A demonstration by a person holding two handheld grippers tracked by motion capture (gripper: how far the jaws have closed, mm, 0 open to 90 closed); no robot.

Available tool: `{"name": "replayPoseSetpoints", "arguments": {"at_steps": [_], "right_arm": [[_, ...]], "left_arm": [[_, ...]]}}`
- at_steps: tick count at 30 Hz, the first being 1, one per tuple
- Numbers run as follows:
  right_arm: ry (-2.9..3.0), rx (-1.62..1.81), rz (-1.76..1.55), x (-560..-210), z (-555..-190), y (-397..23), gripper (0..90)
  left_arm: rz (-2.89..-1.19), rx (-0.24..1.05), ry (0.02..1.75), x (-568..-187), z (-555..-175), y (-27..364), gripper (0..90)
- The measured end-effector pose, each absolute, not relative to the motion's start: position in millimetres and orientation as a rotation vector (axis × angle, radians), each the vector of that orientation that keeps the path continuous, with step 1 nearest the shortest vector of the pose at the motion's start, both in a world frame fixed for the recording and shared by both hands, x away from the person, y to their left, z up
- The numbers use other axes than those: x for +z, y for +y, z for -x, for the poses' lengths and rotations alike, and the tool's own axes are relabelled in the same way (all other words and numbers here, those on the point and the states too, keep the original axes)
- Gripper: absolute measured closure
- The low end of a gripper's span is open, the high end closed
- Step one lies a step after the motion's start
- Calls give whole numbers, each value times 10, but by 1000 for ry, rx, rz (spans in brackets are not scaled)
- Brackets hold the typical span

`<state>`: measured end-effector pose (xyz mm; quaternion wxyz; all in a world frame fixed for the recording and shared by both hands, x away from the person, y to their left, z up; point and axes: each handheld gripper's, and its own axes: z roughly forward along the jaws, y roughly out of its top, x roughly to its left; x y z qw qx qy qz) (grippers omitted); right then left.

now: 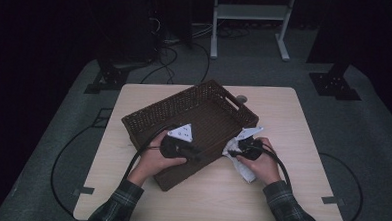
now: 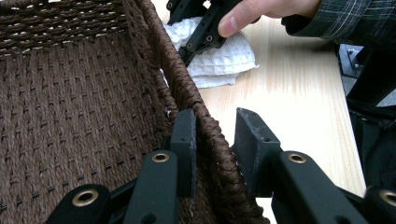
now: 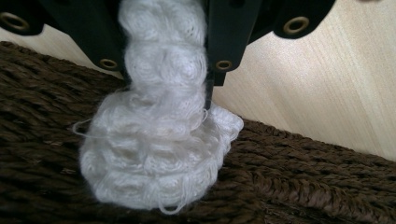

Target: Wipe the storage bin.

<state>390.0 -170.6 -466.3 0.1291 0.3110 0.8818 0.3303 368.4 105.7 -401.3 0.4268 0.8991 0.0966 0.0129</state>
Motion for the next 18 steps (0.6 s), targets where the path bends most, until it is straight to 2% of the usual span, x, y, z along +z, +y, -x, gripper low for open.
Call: {"name": "replayPoseSetpoints", "arguments": {"at_steps": [8, 18], "right_arm": [[2593, 910, -902, -4764, -3880, -1668, 756], [2577, 941, -856, -4629, -3804, -1657, 758]], "left_arm": [[-2246, 32, 243, -4013, -3683, 1058, 688], [-2242, 30, 246, -4013, -3683, 1059, 688]]}}
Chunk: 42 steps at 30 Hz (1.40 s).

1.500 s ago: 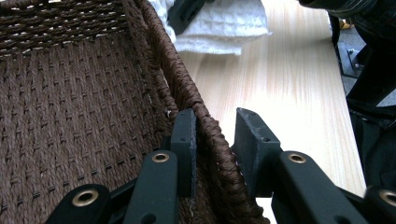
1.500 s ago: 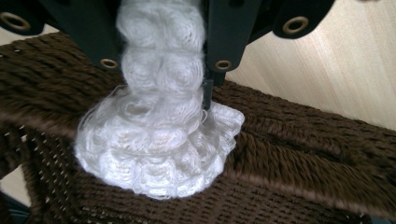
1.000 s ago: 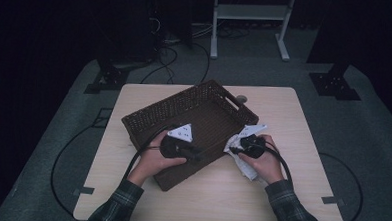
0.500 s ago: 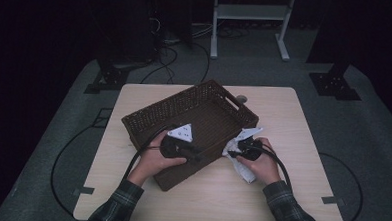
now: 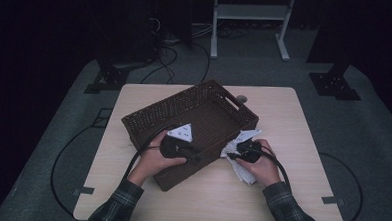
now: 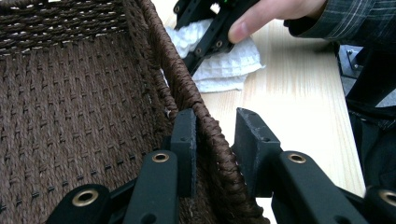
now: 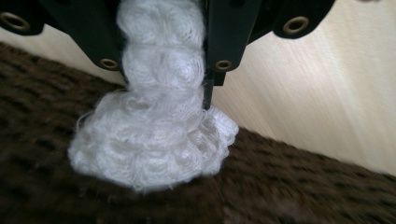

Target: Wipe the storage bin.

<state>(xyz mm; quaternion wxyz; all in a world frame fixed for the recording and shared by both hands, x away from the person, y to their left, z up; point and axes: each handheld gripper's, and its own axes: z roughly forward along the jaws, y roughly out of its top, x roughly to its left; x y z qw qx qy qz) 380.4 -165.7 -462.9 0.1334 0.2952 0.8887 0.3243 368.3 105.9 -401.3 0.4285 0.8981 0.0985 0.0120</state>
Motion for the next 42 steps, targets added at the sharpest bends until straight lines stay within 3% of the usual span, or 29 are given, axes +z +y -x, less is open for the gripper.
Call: {"name": "replayPoseSetpoints", "arguments": {"at_steps": [22, 42], "right_arm": [[2486, 1113, -740, -4144, -3577, -1629, 758], [2569, 1035, -743, -4362, -3630, -1532, 757]], "left_arm": [[-2242, 29, 246, -4014, -3683, 1059, 688], [-2243, 29, 250, -4014, -3680, 1057, 688]]}}
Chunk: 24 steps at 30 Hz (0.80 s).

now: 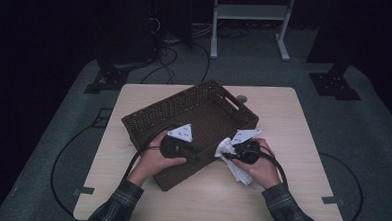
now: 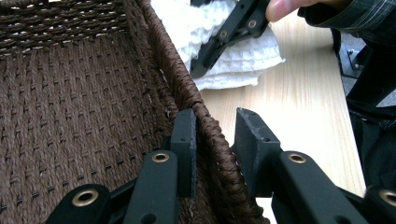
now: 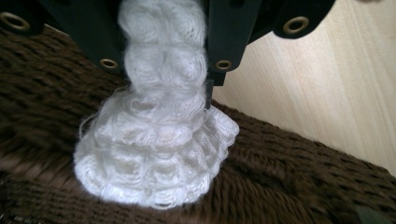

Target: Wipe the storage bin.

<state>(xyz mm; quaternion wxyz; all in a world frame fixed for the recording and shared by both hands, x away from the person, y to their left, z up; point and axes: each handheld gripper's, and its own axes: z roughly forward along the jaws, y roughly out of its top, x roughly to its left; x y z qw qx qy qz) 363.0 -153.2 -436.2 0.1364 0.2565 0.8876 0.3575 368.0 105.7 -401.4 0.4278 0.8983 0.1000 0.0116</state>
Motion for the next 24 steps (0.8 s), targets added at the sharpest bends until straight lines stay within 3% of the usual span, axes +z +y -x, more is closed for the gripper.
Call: {"name": "replayPoseSetpoints", "arguments": {"at_steps": [24], "right_arm": [[2664, 945, -769, -4748, -3710, -1410, 757]], "left_arm": [[-2246, 32, 244, -4013, -3683, 1058, 688]]}}
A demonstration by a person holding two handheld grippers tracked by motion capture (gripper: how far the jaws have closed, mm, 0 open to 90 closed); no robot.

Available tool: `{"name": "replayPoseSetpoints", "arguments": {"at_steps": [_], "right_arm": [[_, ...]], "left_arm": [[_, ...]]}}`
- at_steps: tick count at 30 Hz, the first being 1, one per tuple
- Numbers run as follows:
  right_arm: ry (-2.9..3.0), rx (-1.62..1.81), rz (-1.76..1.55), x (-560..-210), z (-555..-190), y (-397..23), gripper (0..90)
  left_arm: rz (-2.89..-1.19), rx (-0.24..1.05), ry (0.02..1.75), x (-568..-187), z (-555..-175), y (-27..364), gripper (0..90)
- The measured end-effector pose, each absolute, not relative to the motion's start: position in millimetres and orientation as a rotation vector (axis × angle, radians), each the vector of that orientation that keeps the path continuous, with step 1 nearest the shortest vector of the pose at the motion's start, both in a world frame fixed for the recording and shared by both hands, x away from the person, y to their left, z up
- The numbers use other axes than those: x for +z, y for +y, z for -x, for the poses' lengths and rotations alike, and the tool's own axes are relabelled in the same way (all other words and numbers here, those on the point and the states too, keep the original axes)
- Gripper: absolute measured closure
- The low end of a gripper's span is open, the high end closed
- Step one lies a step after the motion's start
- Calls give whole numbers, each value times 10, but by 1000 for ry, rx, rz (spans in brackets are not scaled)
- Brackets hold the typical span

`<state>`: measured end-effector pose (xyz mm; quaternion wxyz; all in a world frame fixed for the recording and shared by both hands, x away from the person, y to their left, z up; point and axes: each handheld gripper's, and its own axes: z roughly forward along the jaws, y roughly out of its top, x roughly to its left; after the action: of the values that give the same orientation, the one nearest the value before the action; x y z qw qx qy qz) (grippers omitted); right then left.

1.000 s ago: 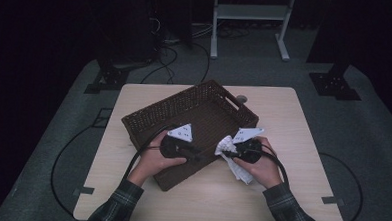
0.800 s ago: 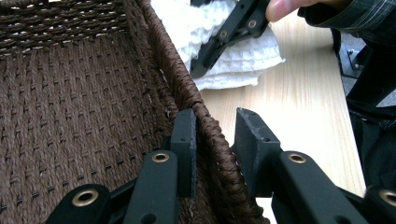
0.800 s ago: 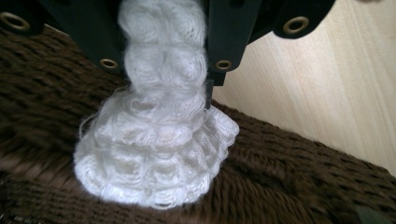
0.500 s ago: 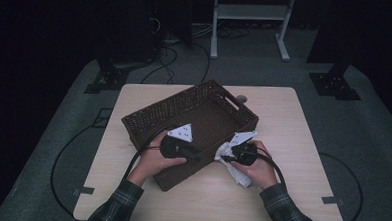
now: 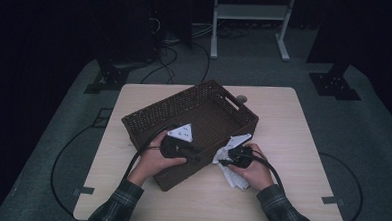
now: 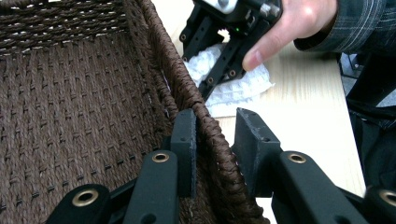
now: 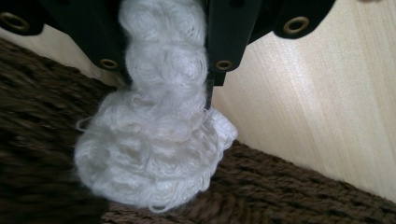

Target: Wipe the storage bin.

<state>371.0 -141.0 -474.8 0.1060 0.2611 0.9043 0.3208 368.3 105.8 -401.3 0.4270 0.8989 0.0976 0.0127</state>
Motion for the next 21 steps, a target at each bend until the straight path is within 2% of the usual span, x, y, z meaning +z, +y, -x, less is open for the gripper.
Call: {"name": "replayPoseSetpoints", "arguments": {"at_steps": [21], "right_arm": [[2613, 1082, -614, -4303, -3484, -1316, 758]], "left_arm": [[-2243, 30, 246, -4014, -3682, 1057, 688]]}}
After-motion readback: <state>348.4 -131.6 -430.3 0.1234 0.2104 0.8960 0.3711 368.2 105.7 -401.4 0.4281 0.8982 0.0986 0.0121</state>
